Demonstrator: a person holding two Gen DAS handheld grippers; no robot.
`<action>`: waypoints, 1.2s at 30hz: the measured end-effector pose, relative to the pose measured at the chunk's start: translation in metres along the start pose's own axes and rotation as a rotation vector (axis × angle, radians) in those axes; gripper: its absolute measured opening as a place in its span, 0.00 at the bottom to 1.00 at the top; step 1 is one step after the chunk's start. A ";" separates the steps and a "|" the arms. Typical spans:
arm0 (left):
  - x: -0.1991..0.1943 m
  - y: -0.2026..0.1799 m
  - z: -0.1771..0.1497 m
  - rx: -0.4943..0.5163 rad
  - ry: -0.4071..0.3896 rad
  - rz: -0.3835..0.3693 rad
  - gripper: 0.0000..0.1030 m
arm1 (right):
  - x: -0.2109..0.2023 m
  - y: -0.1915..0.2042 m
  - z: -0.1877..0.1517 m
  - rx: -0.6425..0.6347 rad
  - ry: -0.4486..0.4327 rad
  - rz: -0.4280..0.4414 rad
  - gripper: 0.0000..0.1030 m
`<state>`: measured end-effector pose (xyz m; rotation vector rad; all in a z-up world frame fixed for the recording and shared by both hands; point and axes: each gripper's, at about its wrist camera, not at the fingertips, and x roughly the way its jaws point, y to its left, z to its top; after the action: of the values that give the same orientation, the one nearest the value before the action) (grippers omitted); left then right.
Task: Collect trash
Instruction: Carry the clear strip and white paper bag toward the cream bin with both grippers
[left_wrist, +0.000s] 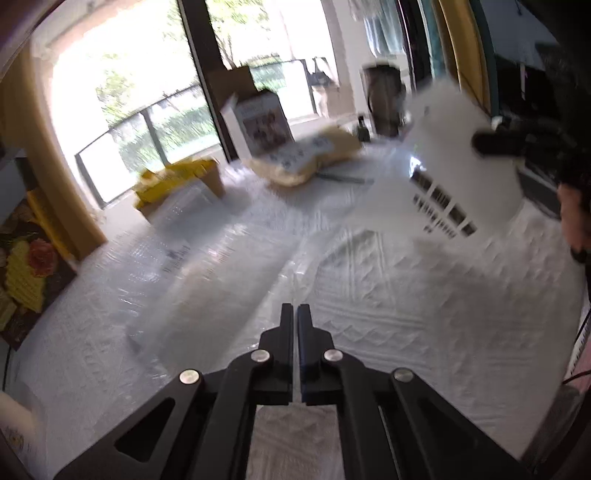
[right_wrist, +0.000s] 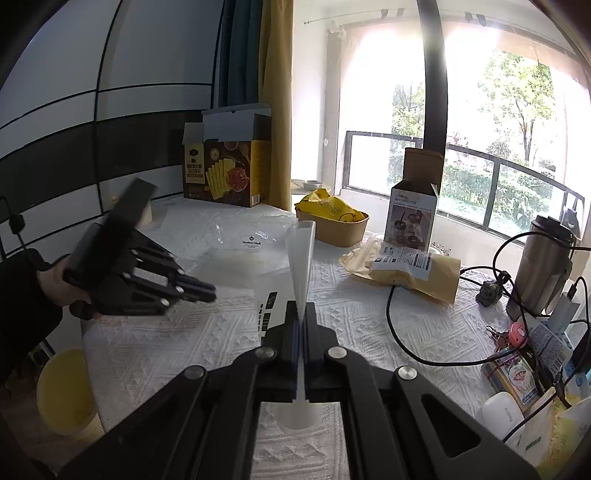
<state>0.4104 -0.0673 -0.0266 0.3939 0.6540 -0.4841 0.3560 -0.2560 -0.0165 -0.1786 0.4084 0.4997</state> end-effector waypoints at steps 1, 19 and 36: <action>-0.011 -0.002 0.000 -0.006 -0.020 0.003 0.01 | -0.002 0.001 0.000 -0.001 -0.002 -0.001 0.01; -0.196 -0.030 -0.019 -0.126 -0.318 0.120 0.01 | -0.076 0.063 0.019 -0.096 -0.097 -0.019 0.01; -0.301 -0.044 -0.071 -0.242 -0.408 0.217 0.01 | -0.135 0.124 0.031 -0.158 -0.166 0.032 0.01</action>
<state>0.1446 0.0215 0.1110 0.1264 0.2643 -0.2623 0.1972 -0.1986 0.0599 -0.2814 0.2099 0.5739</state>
